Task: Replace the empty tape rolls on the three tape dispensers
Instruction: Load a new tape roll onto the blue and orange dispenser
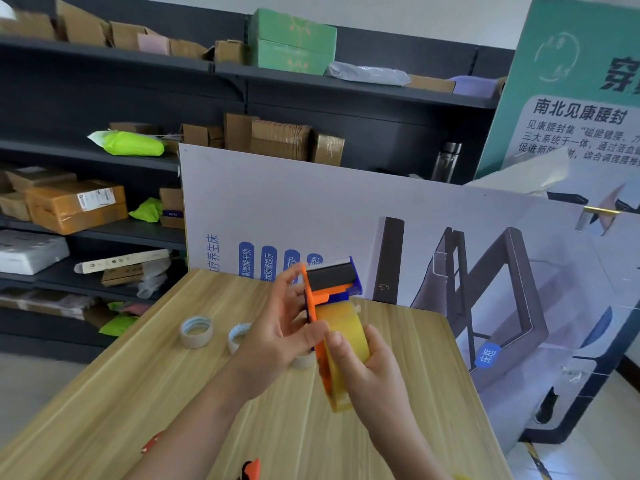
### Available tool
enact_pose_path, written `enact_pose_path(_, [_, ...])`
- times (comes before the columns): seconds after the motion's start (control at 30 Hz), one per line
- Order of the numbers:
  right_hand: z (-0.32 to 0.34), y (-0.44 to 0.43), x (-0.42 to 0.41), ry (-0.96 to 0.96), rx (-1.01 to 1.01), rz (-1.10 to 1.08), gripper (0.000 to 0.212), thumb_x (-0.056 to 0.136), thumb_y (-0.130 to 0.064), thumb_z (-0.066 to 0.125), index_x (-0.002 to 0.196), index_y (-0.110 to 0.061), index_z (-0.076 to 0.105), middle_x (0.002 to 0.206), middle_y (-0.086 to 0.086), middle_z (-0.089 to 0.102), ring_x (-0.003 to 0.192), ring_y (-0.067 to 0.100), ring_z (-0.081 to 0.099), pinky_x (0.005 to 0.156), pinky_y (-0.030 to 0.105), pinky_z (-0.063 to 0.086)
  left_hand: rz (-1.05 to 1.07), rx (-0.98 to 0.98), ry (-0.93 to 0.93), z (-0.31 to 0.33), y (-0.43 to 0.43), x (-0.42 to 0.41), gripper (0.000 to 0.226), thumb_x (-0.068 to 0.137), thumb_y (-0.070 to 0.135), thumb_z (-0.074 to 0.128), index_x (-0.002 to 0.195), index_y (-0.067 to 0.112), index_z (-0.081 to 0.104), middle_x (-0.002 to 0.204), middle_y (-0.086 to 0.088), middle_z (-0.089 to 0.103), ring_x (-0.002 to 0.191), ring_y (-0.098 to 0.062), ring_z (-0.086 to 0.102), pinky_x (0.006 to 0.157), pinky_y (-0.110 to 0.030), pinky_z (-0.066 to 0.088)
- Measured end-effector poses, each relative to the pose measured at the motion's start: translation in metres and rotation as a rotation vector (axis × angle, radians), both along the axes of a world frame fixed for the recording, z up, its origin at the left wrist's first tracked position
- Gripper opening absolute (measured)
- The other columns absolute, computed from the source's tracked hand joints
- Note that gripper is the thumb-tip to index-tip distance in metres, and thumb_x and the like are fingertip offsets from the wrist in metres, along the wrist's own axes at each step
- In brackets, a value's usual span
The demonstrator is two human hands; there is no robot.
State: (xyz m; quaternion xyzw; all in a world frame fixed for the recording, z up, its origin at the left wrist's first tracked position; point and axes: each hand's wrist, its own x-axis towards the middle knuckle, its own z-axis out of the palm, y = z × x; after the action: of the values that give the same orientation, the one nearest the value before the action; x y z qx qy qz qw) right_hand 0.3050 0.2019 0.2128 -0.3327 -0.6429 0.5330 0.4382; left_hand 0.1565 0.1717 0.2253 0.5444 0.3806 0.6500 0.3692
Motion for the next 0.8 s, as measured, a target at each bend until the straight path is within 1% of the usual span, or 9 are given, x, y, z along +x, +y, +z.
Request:
enact_pose_path(0.07, [-0.001, 0.001, -0.001, -0.064, 0.039, -0.037, 0.079, 0.054, -0.081, 0.066, 0.090, -0.011, 0.059, 0.078, 0.010, 0.072, 0.073, 0.027, 0.069, 0.064, 0.038, 0.056, 0.128, 0.051, 0.047, 0.005, -0.004, 0.004, 0.080, 0.070, 0.033, 0.079, 0.138, 0.039, 0.036, 0.139, 0.000, 0.048, 0.127, -0.019, 0.051, 0.095, -0.031, 0.049])
enact_pose_path(0.13, [-0.002, 0.002, -0.001, -0.119, 0.090, -0.065, 0.078, 0.055, -0.084, 0.064, 0.087, -0.013, 0.057, 0.076, 0.011, 0.068, 0.066, 0.020, 0.065, 0.060, 0.029, 0.053, 0.280, 0.096, 0.244, 0.015, -0.007, 0.008, 0.057, 0.063, 0.042, 0.080, 0.116, 0.040, 0.058, 0.139, 0.004, 0.042, 0.133, -0.015, 0.041, 0.103, -0.034, 0.043])
enact_pose_path(0.17, [-0.002, 0.002, -0.001, -0.154, 0.128, -0.081, 0.074, 0.057, -0.082, 0.063, 0.085, -0.014, 0.055, 0.072, 0.007, 0.066, 0.059, 0.008, 0.060, 0.055, 0.021, 0.047, 0.352, 0.099, 0.367, 0.020, -0.007, 0.009, 0.044, 0.060, 0.045, 0.081, 0.101, 0.038, 0.066, 0.137, 0.009, 0.041, 0.134, -0.007, 0.037, 0.106, -0.026, 0.038])
enact_pose_path(0.23, [-0.001, 0.003, -0.001, -0.203, 0.174, -0.103, 0.067, 0.055, -0.077, 0.062, 0.083, -0.017, 0.053, 0.066, -0.003, 0.060, 0.054, -0.001, 0.051, 0.050, 0.017, 0.042, 0.458, 0.081, 0.543, 0.025, -0.007, 0.010, 0.029, 0.058, 0.044, 0.085, 0.081, 0.034, 0.071, 0.136, 0.016, 0.041, 0.129, 0.010, 0.032, 0.099, -0.004, 0.027])
enact_pose_path(0.3, [-0.002, 0.004, -0.001, -0.220, 0.182, -0.113, 0.068, 0.050, -0.079, 0.062, 0.082, -0.020, 0.051, 0.065, -0.006, 0.058, 0.052, -0.001, 0.049, 0.048, 0.018, 0.040, 0.488, 0.039, 0.630, 0.027, -0.005, 0.011, 0.019, 0.062, 0.034, 0.086, 0.075, 0.031, 0.072, 0.134, 0.018, 0.043, 0.126, 0.008, 0.035, 0.096, -0.003, 0.029])
enact_pose_path(0.37, [-0.003, 0.005, -0.001, -0.221, 0.188, -0.129, 0.074, 0.048, -0.086, 0.060, 0.081, -0.021, 0.049, 0.063, -0.007, 0.056, 0.051, 0.001, 0.047, 0.048, 0.020, 0.039, 0.509, 0.009, 0.675, 0.027, -0.004, 0.011, 0.012, 0.068, 0.027, 0.083, 0.071, 0.030, 0.073, 0.131, 0.020, 0.046, 0.125, 0.003, 0.039, 0.099, -0.011, 0.032])
enact_pose_path(0.5, [-0.007, 0.006, 0.000, -0.224, 0.188, -0.135, 0.083, 0.041, -0.090, 0.060, 0.082, -0.019, 0.050, 0.065, -0.005, 0.055, 0.056, 0.008, 0.048, 0.051, 0.026, 0.042, 0.617, 0.058, 0.691, 0.024, -0.003, 0.010, 0.007, 0.074, 0.021, 0.079, 0.073, 0.024, 0.073, 0.126, 0.018, 0.050, 0.122, 0.001, 0.044, 0.093, -0.003, 0.031])
enact_pose_path(0.67, [-0.006, 0.007, 0.000, -0.196, 0.174, -0.112, 0.073, 0.045, -0.083, 0.066, 0.082, -0.020, 0.052, 0.067, -0.006, 0.057, 0.055, 0.004, 0.048, 0.050, 0.019, 0.041, 0.718, 0.199, 0.789, 0.024, -0.005, 0.012, 0.012, 0.079, 0.030, 0.070, 0.080, 0.020, 0.075, 0.117, 0.008, 0.059, 0.109, -0.008, 0.056, 0.087, -0.015, 0.044])
enact_pose_path(0.8, [-0.007, 0.008, 0.005, -0.240, 0.161, -0.077, 0.075, 0.048, -0.084, 0.066, 0.085, -0.020, 0.054, 0.074, 0.000, 0.061, 0.059, 0.009, 0.053, 0.054, 0.028, 0.047, 0.771, 0.203, 0.849, 0.033, -0.004, 0.008, 0.016, 0.081, 0.030, 0.064, 0.077, 0.018, 0.073, 0.101, 0.007, 0.068, 0.092, -0.010, 0.064, 0.072, -0.026, 0.054])
